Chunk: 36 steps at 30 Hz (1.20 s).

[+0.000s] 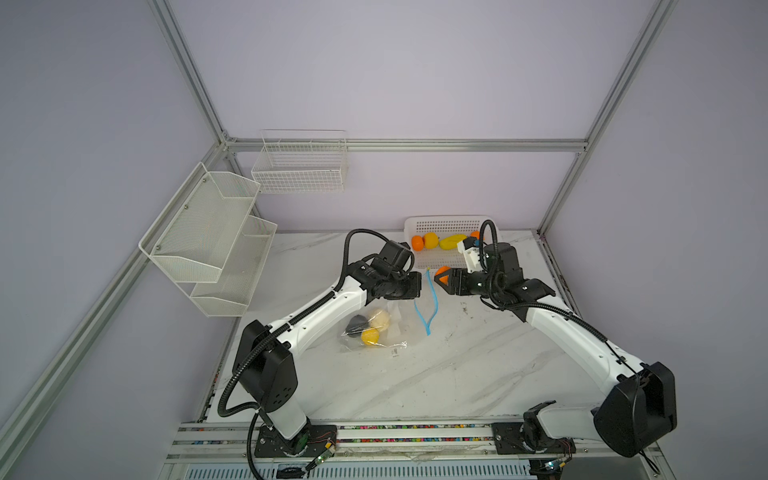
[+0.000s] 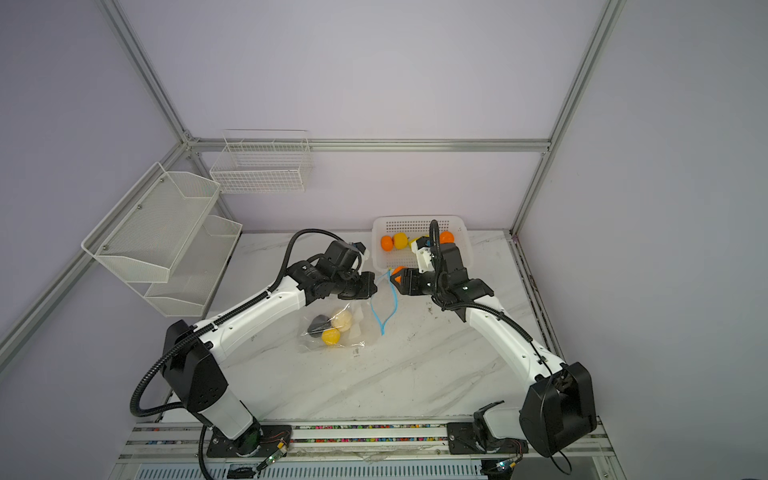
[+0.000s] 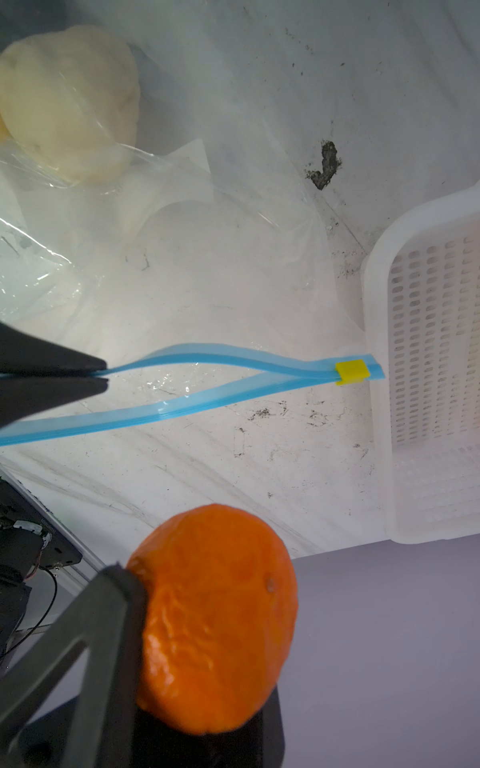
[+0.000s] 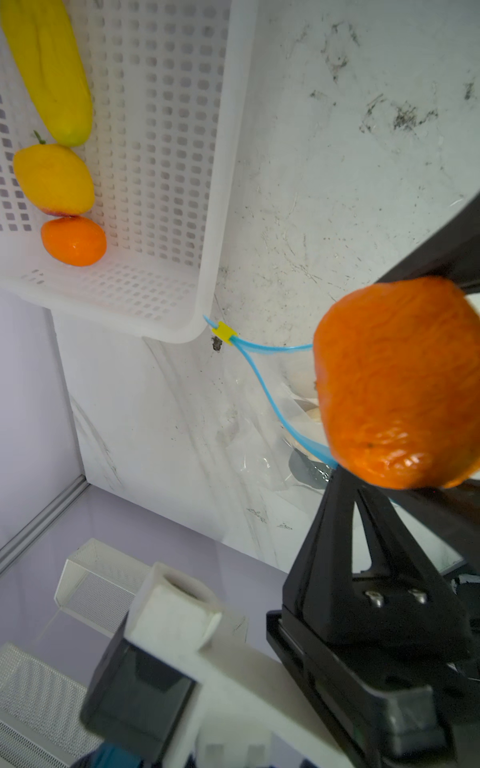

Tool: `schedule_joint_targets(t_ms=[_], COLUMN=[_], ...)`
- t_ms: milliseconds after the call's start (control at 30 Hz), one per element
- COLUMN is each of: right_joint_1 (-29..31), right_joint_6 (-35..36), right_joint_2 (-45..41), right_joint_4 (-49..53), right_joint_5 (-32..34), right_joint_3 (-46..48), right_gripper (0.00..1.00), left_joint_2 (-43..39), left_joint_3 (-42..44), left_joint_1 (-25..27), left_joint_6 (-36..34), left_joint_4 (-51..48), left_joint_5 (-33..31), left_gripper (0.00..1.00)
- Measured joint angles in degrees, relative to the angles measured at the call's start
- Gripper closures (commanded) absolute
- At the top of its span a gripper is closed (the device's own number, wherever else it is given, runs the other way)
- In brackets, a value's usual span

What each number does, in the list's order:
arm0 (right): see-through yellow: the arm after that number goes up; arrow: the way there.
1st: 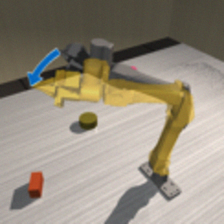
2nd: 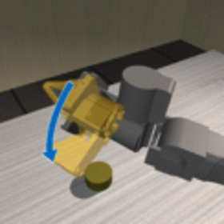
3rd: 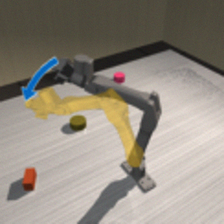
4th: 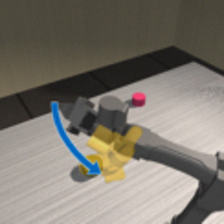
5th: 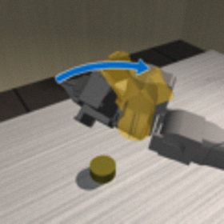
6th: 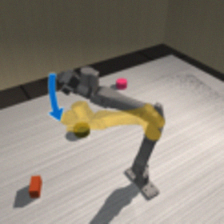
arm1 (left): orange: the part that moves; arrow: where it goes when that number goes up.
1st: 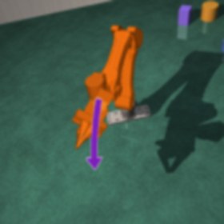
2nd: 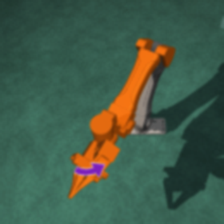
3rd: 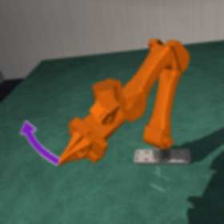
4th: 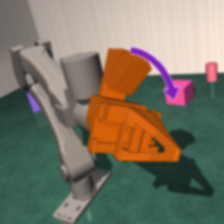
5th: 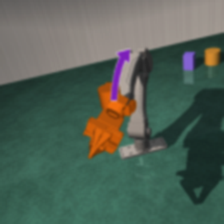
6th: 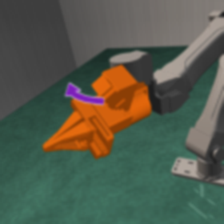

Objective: Place the food in the zip-top bag and seal the zipper
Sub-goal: 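Carry the orange with the right gripper toward the bag mouth, then lower the orange into the bag opening and open the right gripper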

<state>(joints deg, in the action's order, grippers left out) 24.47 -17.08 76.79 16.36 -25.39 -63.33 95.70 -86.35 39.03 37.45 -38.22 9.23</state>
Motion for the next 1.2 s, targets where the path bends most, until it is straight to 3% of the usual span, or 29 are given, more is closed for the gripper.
schedule_joint_targets(t_ms=[1200], right_joint_1=[5.1], right_joint_6=[-1.6], right_joint_2=[4.2], right_joint_4=[-1.2], right_joint_5=[-2.8], right_joint_3=[3.5], right_gripper=[0.43], left_joint_2=[0.0], left_joint_3=[0.0], left_joint_1=[0.4], left_joint_6=[0.5], left_joint_4=[0.0], left_joint_5=[0.0], left_gripper=[1.00])
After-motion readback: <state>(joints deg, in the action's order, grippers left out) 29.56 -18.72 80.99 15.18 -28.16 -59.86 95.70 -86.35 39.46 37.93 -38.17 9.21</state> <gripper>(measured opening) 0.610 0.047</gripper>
